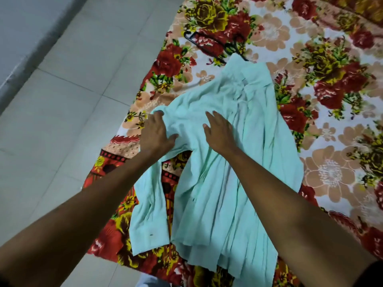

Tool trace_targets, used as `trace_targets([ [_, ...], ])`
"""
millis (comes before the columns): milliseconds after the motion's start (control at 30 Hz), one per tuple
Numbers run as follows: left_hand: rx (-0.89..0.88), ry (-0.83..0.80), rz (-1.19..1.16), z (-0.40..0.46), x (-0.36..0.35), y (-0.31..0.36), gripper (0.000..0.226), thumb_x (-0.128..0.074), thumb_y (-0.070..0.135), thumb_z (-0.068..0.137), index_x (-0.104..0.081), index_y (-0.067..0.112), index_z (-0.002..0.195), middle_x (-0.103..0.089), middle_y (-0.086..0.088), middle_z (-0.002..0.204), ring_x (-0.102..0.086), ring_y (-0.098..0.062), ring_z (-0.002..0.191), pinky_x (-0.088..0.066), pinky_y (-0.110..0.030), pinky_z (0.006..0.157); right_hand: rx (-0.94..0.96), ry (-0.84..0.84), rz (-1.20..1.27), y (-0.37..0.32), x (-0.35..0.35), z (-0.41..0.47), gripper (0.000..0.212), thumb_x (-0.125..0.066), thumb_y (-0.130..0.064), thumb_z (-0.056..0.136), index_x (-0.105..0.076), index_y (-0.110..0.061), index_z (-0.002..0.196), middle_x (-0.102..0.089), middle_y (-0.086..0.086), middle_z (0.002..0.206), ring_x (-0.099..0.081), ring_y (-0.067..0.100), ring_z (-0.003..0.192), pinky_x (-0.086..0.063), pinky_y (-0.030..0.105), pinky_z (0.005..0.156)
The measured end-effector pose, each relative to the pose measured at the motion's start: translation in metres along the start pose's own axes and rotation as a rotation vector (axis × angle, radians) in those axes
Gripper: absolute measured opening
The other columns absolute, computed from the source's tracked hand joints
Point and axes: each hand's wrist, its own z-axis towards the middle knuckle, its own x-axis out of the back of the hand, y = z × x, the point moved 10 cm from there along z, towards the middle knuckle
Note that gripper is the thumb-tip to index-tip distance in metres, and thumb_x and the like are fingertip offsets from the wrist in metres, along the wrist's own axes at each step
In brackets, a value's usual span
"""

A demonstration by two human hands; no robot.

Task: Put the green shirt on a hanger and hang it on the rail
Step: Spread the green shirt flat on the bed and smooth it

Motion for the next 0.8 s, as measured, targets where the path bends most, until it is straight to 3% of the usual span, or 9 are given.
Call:
trace_targets([
  [100, -0.246, -0.046, 0.131, 0.025, -0.035, 0.093, 0.082, -0.073, 0.041, 0.083, -0.037, 0.006, 0.147, -0.048, -0.020, 0.137, -0.045, -0.042, 0.125, -0.043, -0.053, 0.097, -0.110, 0.114, -0.006, 0.066, 0.027, 0.001, 0.047, -0.046, -0.026, 0.105, -0.047, -0.010, 0.149, -0.044, 0.019, 0.155, -0.041, 0.037, 0.143, -0.033, 0.048, 0.116],
  [300, -0.521, -0.279, 0.179, 0.046, -0.100, 0.177, 0.057, -0.060, 0.025, 0.094, -0.044, -0.002, 0.143, -0.047, -0.024, 0.145, -0.045, -0.041, 0.135, -0.039, -0.048, 0.108, -0.166, 0.160, -0.033, 0.101, 0.048, 0.000, 0.049, -0.049, -0.016, 0.101, -0.046, -0.006, 0.148, -0.041, 0.019, 0.155, -0.038, 0.037, 0.144, -0.031, 0.048, 0.118],
  [400, -0.621, -0.320, 0.224, 0.054, -0.158, 0.229, 0.064, -0.053, 0.020, 0.097, -0.032, -0.003, 0.152, -0.034, -0.026, 0.158, -0.032, -0.040, 0.147, -0.026, -0.047, 0.120, -0.296, 0.203, -0.078, 0.158, 0.062, -0.009, 0.054, -0.059, -0.020, 0.094, -0.046, -0.010, 0.146, -0.043, 0.016, 0.152, -0.039, 0.035, 0.141, -0.035, 0.049, 0.112],
  [467, -0.649, -0.339, 0.290, 0.054, -0.182, 0.245, 0.067, -0.043, 0.027, 0.103, -0.017, 0.001, 0.159, -0.018, -0.021, 0.167, -0.016, -0.035, 0.155, -0.012, -0.045, 0.126, -0.356, 0.246, -0.070, 0.174, 0.067, -0.020, 0.055, -0.065, -0.022, 0.092, -0.048, -0.014, 0.143, -0.047, 0.015, 0.144, -0.045, 0.036, 0.132, -0.039, 0.047, 0.105],
  [600, -0.647, -0.380, 0.394, 0.059, -0.211, 0.248, 0.070, -0.033, 0.044, 0.106, -0.006, 0.013, 0.163, -0.003, -0.012, 0.171, -0.004, -0.028, 0.158, -0.006, -0.044, 0.126, -0.460, 0.298, 0.360, 0.220, 0.064, -0.025, 0.043, -0.069, -0.015, 0.092, -0.058, -0.010, 0.134, -0.065, 0.018, 0.126, -0.060, 0.036, 0.115, -0.048, 0.040, 0.094],
  [700, -0.567, -0.365, 0.441, 0.068, -0.211, 0.234, 0.068, -0.029, 0.041, 0.108, 0.000, 0.014, 0.163, 0.005, -0.008, 0.171, 0.005, -0.024, 0.158, 0.001, -0.044, 0.127, -0.572, 0.384, 0.493, 0.258, 0.077, -0.033, 0.020, -0.065, -0.015, 0.096, -0.071, -0.001, 0.109, -0.073, 0.020, 0.103, -0.066, 0.033, 0.096, -0.048, 0.034, 0.078],
  [800, -0.543, -0.307, 0.407, 0.056, -0.207, 0.252, 0.069, -0.030, 0.029, 0.105, 0.003, 0.008, 0.162, 0.007, -0.017, 0.170, 0.007, -0.032, 0.157, 0.002, -0.046, 0.127, -0.693, 0.387, 0.600, 0.282, 0.082, -0.050, 0.025, -0.061, -0.021, 0.100, -0.068, -0.003, 0.117, -0.071, 0.016, 0.111, -0.063, 0.028, 0.101, -0.039, 0.027, 0.077],
])
